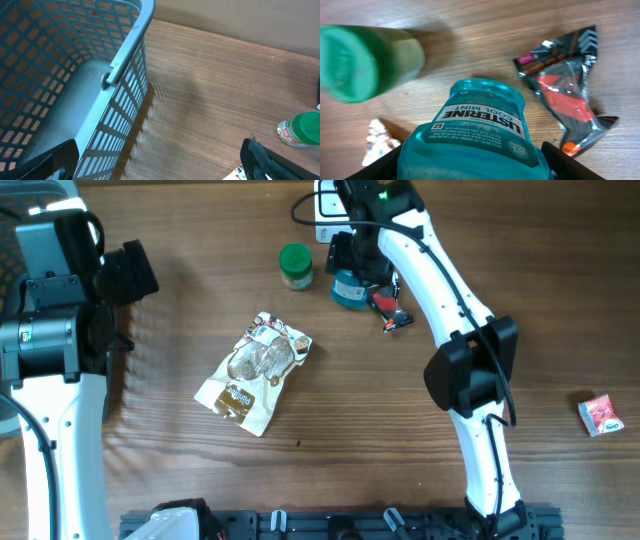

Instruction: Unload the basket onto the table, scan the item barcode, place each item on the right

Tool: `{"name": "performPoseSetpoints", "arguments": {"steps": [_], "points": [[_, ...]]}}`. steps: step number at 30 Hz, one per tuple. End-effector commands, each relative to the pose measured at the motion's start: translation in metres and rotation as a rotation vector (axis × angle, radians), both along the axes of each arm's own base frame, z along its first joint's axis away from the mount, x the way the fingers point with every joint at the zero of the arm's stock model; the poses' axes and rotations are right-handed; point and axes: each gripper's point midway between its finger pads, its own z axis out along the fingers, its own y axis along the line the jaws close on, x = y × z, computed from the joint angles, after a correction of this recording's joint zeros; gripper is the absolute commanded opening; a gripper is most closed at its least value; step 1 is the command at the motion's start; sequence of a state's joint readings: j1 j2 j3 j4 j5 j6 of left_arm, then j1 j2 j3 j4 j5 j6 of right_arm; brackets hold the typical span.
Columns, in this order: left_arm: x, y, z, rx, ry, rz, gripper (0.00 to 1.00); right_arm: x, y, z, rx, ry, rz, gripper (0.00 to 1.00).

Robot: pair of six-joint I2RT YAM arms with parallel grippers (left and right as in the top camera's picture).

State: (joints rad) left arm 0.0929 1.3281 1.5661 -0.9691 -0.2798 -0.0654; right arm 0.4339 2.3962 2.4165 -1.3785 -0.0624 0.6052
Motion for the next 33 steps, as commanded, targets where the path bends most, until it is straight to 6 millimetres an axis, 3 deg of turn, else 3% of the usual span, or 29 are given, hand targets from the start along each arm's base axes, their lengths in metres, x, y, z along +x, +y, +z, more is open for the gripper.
{"name": "performPoseSetpoints", "arguments": {"steps": [1, 7, 10, 16, 20, 27, 33], "points": [[-0.003, 0.003, 0.007, 0.009, -0.018, 0.008, 1.0, 0.0, 0.023, 0.023, 0.12, -0.019, 0.052, 0.54], [-0.003, 0.003, 0.007, 0.009, -0.018, 0.008, 1.0, -0.009, 0.046, 0.037, 0.264, 0.005, 0.125, 0.54], [-0.003, 0.003, 0.007, 0.009, -0.018, 0.008, 1.0, 0.003, 0.045, 0.048, 0.258, -0.079, 0.176, 0.54], [-0.003, 0.003, 0.007, 0.009, -0.018, 0.008, 1.0, 0.043, 0.023, 0.071, 0.094, -0.314, 0.178, 0.54], [-0.003, 0.003, 0.007, 0.009, -0.018, 0.007, 1.0, 0.057, 0.011, 0.083, 0.02, -0.398, 0.171, 0.54], [-0.003, 0.003, 0.007, 0.009, -0.018, 0.008, 1.0, 0.093, 0.014, 0.111, -0.065, -0.614, 0.221, 0.51], [-0.003, 0.003, 0.007, 0.009, -0.018, 0.008, 1.0, 0.11, 0.022, 0.132, -0.128, -0.75, 0.301, 0.51]]}}
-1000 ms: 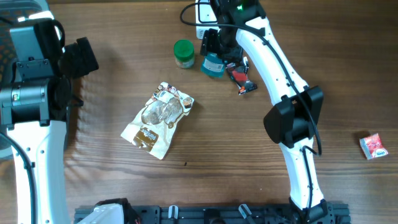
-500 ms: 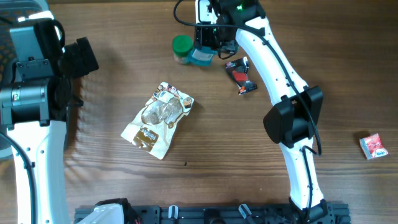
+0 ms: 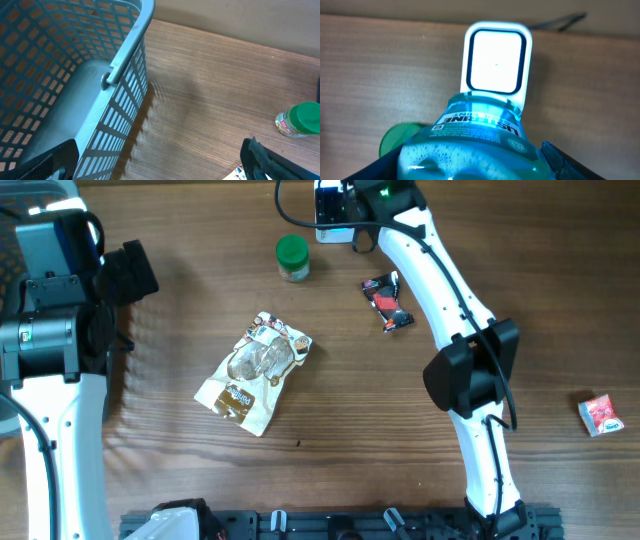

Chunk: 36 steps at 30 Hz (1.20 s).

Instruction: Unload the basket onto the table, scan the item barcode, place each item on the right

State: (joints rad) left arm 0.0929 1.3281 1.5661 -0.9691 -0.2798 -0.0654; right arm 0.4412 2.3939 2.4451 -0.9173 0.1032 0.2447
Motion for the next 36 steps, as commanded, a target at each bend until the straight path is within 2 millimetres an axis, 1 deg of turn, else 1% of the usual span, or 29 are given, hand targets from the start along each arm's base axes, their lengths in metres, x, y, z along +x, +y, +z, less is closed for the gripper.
{"name": "performPoseSetpoints", "arguments": {"steps": [1, 4, 5, 6, 8, 11, 14, 16, 17, 20, 23, 26, 28, 30, 32, 34, 36], "points": [[-0.003, 0.003, 0.007, 0.009, -0.018, 0.008, 1.0, 0.008, 0.002, 0.075, -0.041, -0.215, 0.052, 0.51], [-0.003, 0.003, 0.007, 0.009, -0.018, 0.008, 1.0, 0.016, 0.007, 0.086, -0.033, -0.272, 0.063, 0.5], [-0.003, 0.003, 0.007, 0.009, -0.018, 0.008, 1.0, 0.017, 0.008, 0.089, -0.027, -0.284, 0.062, 0.48], [-0.003, 0.003, 0.007, 0.009, -0.018, 0.008, 1.0, 0.019, 0.008, 0.091, -0.023, -0.297, 0.063, 0.45], [-0.003, 0.003, 0.007, 0.009, -0.018, 0.008, 1.0, 0.024, 0.011, 0.096, -0.026, -0.332, 0.075, 0.35], [-0.003, 0.003, 0.007, 0.009, -0.018, 0.008, 1.0, 0.034, 0.02, 0.093, 0.006, -0.372, 0.087, 0.35], [-0.003, 0.003, 0.007, 0.009, -0.018, 0.008, 1.0, 0.026, 0.046, 0.09, 0.12, -0.344, 0.226, 0.36], [-0.003, 0.003, 0.007, 0.009, -0.018, 0.008, 1.0, 0.022, 0.054, 0.093, 0.195, -0.33, 0.32, 0.36], [-0.003, 0.003, 0.007, 0.009, -0.018, 0.008, 1.0, 0.019, 0.055, 0.094, 0.218, -0.326, 0.38, 0.35], [-0.003, 0.003, 0.007, 0.009, -0.018, 0.008, 1.0, 0.012, 0.046, 0.097, 0.285, -0.314, 0.542, 0.35], [-0.003, 0.003, 0.007, 0.009, -0.018, 0.008, 1.0, 0.004, 0.028, 0.104, 0.373, -0.325, 0.699, 0.36], [-0.003, 0.003, 0.007, 0.009, -0.018, 0.007, 1.0, 0.005, 0.004, 0.11, 0.508, -0.368, 0.83, 0.37], [-0.003, 0.003, 0.007, 0.009, -0.018, 0.008, 1.0, 0.01, -0.004, 0.107, 0.579, -0.379, 0.864, 0.37], [-0.003, 0.003, 0.007, 0.009, -0.018, 0.007, 1.0, 0.01, -0.001, 0.104, 0.681, -0.382, 0.925, 0.37], [-0.003, 0.003, 0.007, 0.009, -0.018, 0.007, 1.0, 0.014, 0.007, 0.096, 0.774, -0.349, 0.942, 0.38], [-0.003, 0.003, 0.007, 0.009, -0.018, 0.008, 1.0, 0.012, 0.011, 0.092, 0.792, -0.331, 0.948, 0.38], [-0.003, 0.003, 0.007, 0.009, -0.018, 0.008, 1.0, 0.012, 0.011, 0.088, 0.793, -0.311, 0.934, 0.41]]}}
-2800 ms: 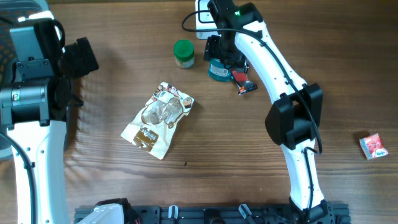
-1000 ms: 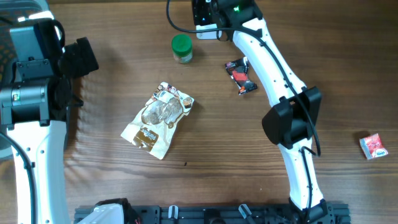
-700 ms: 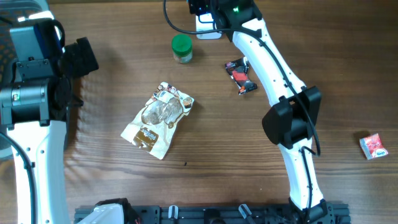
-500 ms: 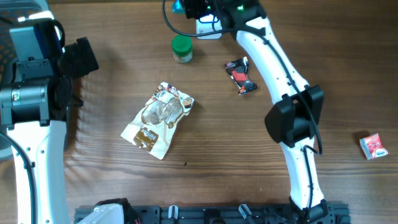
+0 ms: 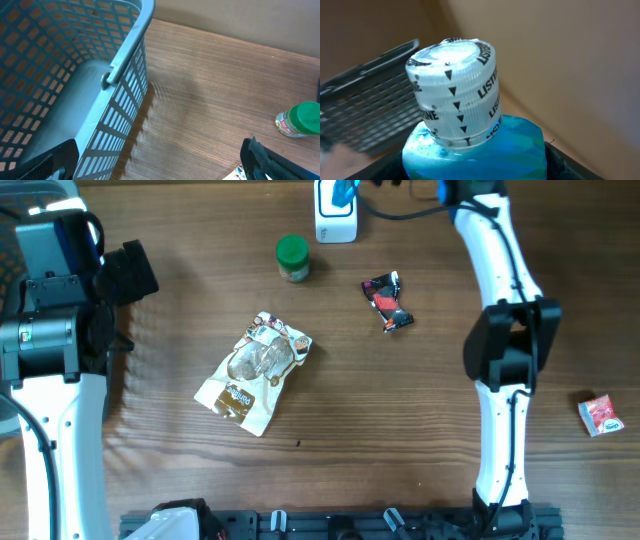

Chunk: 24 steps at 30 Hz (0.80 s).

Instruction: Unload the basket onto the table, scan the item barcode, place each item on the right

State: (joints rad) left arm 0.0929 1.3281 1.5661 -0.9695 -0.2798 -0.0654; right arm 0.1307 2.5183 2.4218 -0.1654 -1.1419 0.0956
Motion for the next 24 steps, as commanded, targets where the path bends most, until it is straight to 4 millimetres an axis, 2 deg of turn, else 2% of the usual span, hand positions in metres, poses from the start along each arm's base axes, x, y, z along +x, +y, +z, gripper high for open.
{"name": "performPoseSetpoints", "arguments": {"steps": [1, 7, 9, 12, 14, 16, 19, 24], "points": [[-0.003, 0.003, 0.007, 0.009, -0.018, 0.008, 1.0, -0.025, 0.021, 0.001, 0.047, 0.1, 0.133, 0.42], [-0.003, 0.003, 0.007, 0.009, -0.018, 0.008, 1.0, -0.056, 0.023, 0.01, 0.092, 0.124, 0.318, 0.41], [-0.003, 0.003, 0.007, 0.009, -0.019, 0.007, 1.0, -0.06, 0.023, 0.01, 0.097, 0.132, 0.339, 0.41], [-0.003, 0.003, 0.007, 0.009, -0.018, 0.007, 1.0, -0.056, 0.024, 0.009, 0.092, 0.126, 0.316, 0.41], [-0.003, 0.003, 0.007, 0.009, -0.018, 0.008, 1.0, -0.037, 0.023, 0.003, 0.07, 0.144, 0.203, 0.44], [-0.003, 0.003, 0.007, 0.009, -0.018, 0.008, 1.0, -0.028, 0.022, -0.001, 0.066, 0.204, 0.14, 0.44], [-0.003, 0.003, 0.007, 0.009, -0.018, 0.008, 1.0, -0.025, 0.02, -0.01, 0.053, 0.268, 0.096, 0.43], [-0.003, 0.003, 0.007, 0.009, -0.018, 0.007, 1.0, -0.008, 0.006, -0.026, -0.116, 0.333, -0.189, 0.41]]}}
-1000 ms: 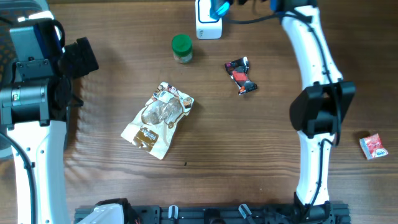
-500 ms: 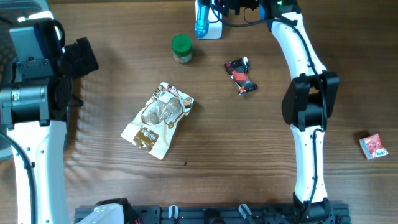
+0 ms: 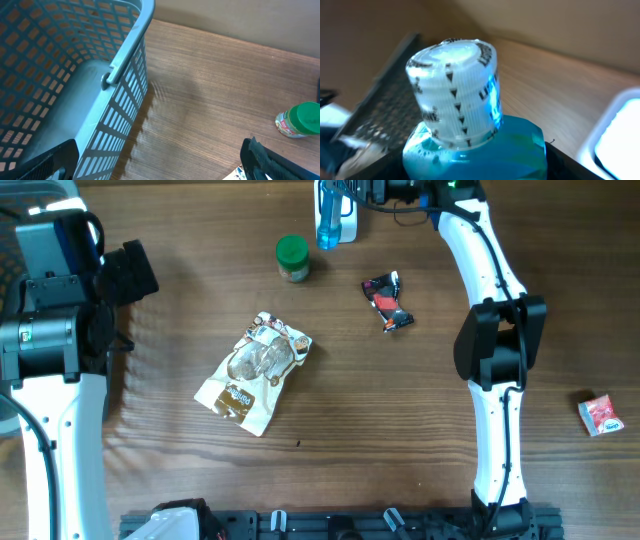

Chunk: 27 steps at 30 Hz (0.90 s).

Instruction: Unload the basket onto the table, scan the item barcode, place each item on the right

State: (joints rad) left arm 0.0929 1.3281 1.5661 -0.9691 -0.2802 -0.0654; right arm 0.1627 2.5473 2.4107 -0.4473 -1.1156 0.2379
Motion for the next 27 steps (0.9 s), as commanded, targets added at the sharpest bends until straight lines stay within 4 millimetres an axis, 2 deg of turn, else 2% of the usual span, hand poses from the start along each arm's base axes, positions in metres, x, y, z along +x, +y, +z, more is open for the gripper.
{"name": "performPoseSetpoints", "arguments": {"steps": [1, 3, 6, 9, 13, 18, 22, 26, 27], "points": [[-0.003, 0.003, 0.007, 0.009, -0.018, 0.007, 1.0, 0.007, -0.012, 0.037, -0.196, -0.121, -0.187, 0.39], [-0.003, 0.003, 0.007, 0.009, -0.018, 0.007, 1.0, -0.002, -0.016, 0.046, -0.289, -0.128, -0.237, 0.38], [-0.003, 0.003, 0.007, 0.009, -0.018, 0.007, 1.0, -0.03, -0.03, 0.066, -0.436, -0.077, -0.332, 0.38], [-0.003, 0.003, 0.007, 0.009, -0.018, 0.007, 1.0, -0.062, -0.047, 0.072, -0.588, -0.009, -0.409, 0.38], [-0.003, 0.003, 0.007, 0.009, -0.018, 0.007, 1.0, -0.109, -0.064, 0.069, -0.753, 0.125, -0.483, 0.34], [-0.003, 0.003, 0.007, 0.009, -0.018, 0.007, 1.0, -0.149, -0.089, 0.049, -0.977, 0.293, -0.646, 0.29], [-0.003, 0.003, 0.007, 0.009, -0.018, 0.007, 1.0, -0.17, -0.084, 0.045, -1.037, 0.365, -0.764, 0.28], [-0.003, 0.003, 0.007, 0.009, -0.018, 0.007, 1.0, -0.184, -0.06, 0.038, -1.008, 0.43, -0.883, 0.3], [-0.003, 0.003, 0.007, 0.009, -0.018, 0.007, 1.0, -0.186, -0.054, 0.029, -1.01, 0.447, -0.897, 0.3]]}}
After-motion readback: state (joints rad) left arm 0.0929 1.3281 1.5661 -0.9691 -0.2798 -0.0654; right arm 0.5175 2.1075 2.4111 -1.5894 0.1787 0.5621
